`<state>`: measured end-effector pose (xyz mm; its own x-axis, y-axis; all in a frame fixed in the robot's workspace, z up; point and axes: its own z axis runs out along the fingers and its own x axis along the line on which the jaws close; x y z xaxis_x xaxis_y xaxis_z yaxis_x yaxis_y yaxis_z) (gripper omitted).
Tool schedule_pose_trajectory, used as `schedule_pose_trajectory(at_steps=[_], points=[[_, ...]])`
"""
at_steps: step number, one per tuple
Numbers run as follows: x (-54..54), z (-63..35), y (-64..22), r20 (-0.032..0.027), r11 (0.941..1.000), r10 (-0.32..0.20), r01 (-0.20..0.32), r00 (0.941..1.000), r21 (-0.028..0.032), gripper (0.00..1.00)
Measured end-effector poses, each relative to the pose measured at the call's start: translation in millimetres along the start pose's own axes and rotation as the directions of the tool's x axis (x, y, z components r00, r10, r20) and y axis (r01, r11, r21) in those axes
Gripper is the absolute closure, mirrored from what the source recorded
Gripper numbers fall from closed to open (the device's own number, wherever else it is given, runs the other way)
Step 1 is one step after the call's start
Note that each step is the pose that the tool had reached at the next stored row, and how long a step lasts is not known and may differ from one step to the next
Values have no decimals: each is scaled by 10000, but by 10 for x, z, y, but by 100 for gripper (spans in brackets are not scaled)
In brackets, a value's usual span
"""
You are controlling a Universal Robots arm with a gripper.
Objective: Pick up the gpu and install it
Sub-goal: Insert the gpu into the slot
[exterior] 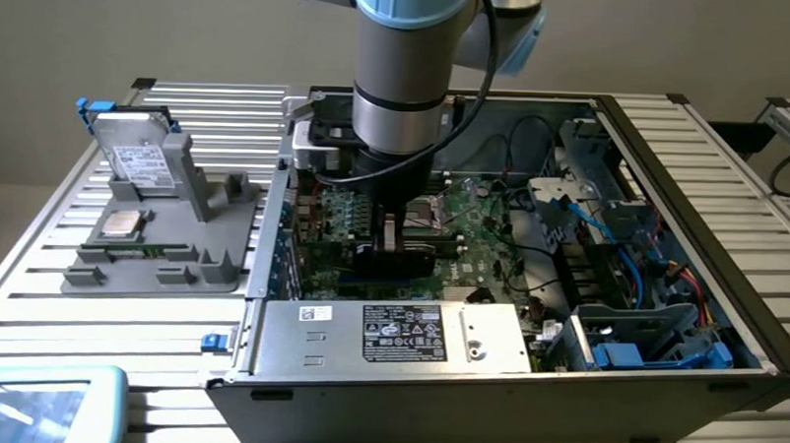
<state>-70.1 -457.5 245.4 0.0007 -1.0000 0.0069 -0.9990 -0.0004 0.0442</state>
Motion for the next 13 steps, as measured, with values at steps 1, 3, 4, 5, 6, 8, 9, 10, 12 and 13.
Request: schedule_pose_trajectory(at_steps=[1, 3, 4, 5, 6, 8, 9, 10, 12, 13], points=[[0, 0, 2, 1, 10000, -7, 7, 10000, 1, 73], [0, 1, 4, 0, 10000, -18, 18, 10000, 3, 73], [0, 1, 5, 0, 10000, -23, 23, 10000, 3, 73], [0, 0, 5, 0, 10000, -30, 30, 10000, 3, 73], [0, 1, 6, -1, 10000, -40, 40, 10000, 3, 73], [0, 1, 8, -2, 10000, -65, 65, 10000, 4, 73], [0, 1, 8, -3, 10000, -80, 80, 10000, 4, 73], [0, 1, 8, -3, 10000, -97, 97, 10000, 4, 73], [0, 1, 9, -6, 9999, -143, 143, 9999, 4, 73], [0, 1, 10, -7, 9999, -170, 170, 9999, 4, 73]])
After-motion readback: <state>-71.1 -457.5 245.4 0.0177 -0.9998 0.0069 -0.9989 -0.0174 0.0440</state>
